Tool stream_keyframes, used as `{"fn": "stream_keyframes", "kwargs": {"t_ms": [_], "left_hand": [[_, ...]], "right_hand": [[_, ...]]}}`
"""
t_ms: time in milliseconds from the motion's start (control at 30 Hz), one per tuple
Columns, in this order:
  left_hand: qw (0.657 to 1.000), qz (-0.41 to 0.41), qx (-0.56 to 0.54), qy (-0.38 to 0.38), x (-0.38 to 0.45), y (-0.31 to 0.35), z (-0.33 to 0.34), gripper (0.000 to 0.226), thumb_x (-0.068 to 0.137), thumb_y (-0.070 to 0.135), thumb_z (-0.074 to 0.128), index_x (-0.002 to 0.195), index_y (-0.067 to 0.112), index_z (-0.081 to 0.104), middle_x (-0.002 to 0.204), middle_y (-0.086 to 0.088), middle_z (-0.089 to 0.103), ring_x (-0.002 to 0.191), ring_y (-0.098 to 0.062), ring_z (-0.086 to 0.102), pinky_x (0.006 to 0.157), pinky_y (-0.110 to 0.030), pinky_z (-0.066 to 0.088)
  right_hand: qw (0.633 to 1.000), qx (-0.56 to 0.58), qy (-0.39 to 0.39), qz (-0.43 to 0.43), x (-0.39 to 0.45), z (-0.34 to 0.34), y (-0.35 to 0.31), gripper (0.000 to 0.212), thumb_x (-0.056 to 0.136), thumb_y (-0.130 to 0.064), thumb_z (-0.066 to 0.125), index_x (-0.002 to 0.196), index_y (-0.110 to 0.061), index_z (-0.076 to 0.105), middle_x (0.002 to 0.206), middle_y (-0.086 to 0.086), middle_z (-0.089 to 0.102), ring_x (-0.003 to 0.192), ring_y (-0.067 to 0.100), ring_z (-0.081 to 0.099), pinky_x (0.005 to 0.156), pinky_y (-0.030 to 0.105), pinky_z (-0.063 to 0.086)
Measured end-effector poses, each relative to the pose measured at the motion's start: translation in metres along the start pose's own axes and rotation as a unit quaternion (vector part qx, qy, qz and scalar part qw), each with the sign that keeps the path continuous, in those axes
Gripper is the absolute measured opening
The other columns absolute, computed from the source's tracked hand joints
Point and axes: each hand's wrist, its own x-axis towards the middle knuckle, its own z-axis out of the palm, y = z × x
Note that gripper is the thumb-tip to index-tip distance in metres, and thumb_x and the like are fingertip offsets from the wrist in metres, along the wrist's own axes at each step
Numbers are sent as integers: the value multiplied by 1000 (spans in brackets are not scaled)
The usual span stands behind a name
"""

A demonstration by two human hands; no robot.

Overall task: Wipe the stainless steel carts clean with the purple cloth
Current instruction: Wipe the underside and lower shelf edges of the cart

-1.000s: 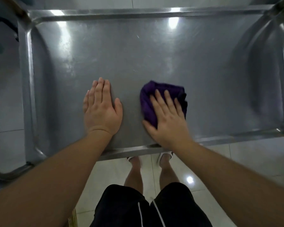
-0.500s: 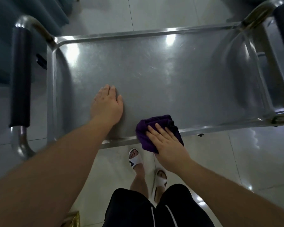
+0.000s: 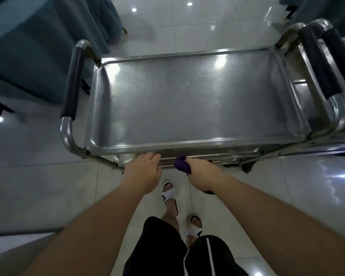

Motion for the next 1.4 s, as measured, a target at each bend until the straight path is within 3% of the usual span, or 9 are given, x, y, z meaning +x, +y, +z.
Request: {"fn": "stream_keyframes", "kwargs": {"t_ms": [233, 533, 700, 833, 1000, 1133, 1233, 1300, 1400], "left_hand": [[997, -46, 14, -54, -55, -25, 18, 52, 106, 42, 38, 156, 25, 42, 158, 0, 46, 142, -27, 48, 109, -44, 44], [996, -51, -1, -77, -57, -106, 41, 52, 106, 41, 36, 156, 25, 41, 156, -1, 47, 137, -27, 50, 102, -44, 45], [994, -52, 0, -94, -52, -159, 56, 51, 107, 42, 33, 153, 23, 43, 152, -2, 51, 132, -27, 52, 102, -46, 46], [990, -87, -16, -111, -41, -193, 72, 52, 107, 42, 33, 155, 24, 41, 156, -2, 48, 135, -28, 51, 103, -47, 44], [983, -130, -61, -117, -23, -207, 97, 53, 106, 43, 35, 155, 24, 42, 156, -4, 47, 136, -30, 50, 103, -47, 44], [974, -174, -103, -106, -3, -210, 120, 54, 106, 45, 37, 156, 26, 42, 156, -4, 47, 136, -31, 50, 104, -48, 43], [963, -211, -141, -86, 14, -215, 143, 54, 105, 46, 41, 156, 27, 43, 156, -3, 48, 136, -32, 50, 105, -49, 44], [956, -236, -162, -67, 27, -222, 163, 55, 105, 48, 42, 156, 27, 44, 156, -2, 49, 137, -32, 50, 107, -50, 44], [950, -255, -176, -46, 49, -232, 199, 59, 106, 50, 42, 159, 24, 42, 160, -3, 46, 142, -32, 47, 112, -49, 41]], "right_hand": [[996, 28, -66, 60, -28, 48, -4, 24, 102, -21, 54, 126, -16, 57, 113, 9, 65, 102, 25, 61, 85, 32, 46], [991, 82, -54, 88, 5, 84, -64, 20, 102, -19, 52, 120, -14, 59, 109, 10, 66, 102, 28, 62, 89, 36, 49], [989, 132, 23, 58, 26, 113, -114, 7, 102, -23, 48, 99, -28, 53, 85, -7, 58, 77, 14, 57, 61, 28, 38], [989, 145, 22, 29, 51, 132, -137, 6, 103, -26, 48, 100, -31, 50, 83, -13, 54, 72, 3, 51, 59, 26, 35], [986, 163, 20, 15, 94, 142, -141, 9, 102, -24, 51, 110, -27, 52, 90, -5, 58, 83, 19, 58, 72, 33, 41], [991, 136, 17, -10, 136, 147, -137, 31, 102, -23, 51, 133, -18, 53, 109, 5, 63, 97, 26, 62, 78, 35, 45], [995, 97, 25, -31, 168, 151, -130, 44, 103, -23, 48, 147, -19, 46, 127, 9, 62, 113, 31, 61, 91, 38, 50], [994, 93, 34, -44, 191, 157, -126, 42, 102, -23, 47, 144, -20, 49, 132, 6, 60, 119, 29, 59, 95, 37, 47], [995, 82, 42, -35, 228, 170, -117, 31, 101, -27, 46, 131, -22, 55, 123, 3, 62, 111, 28, 61, 88, 37, 47]]}}
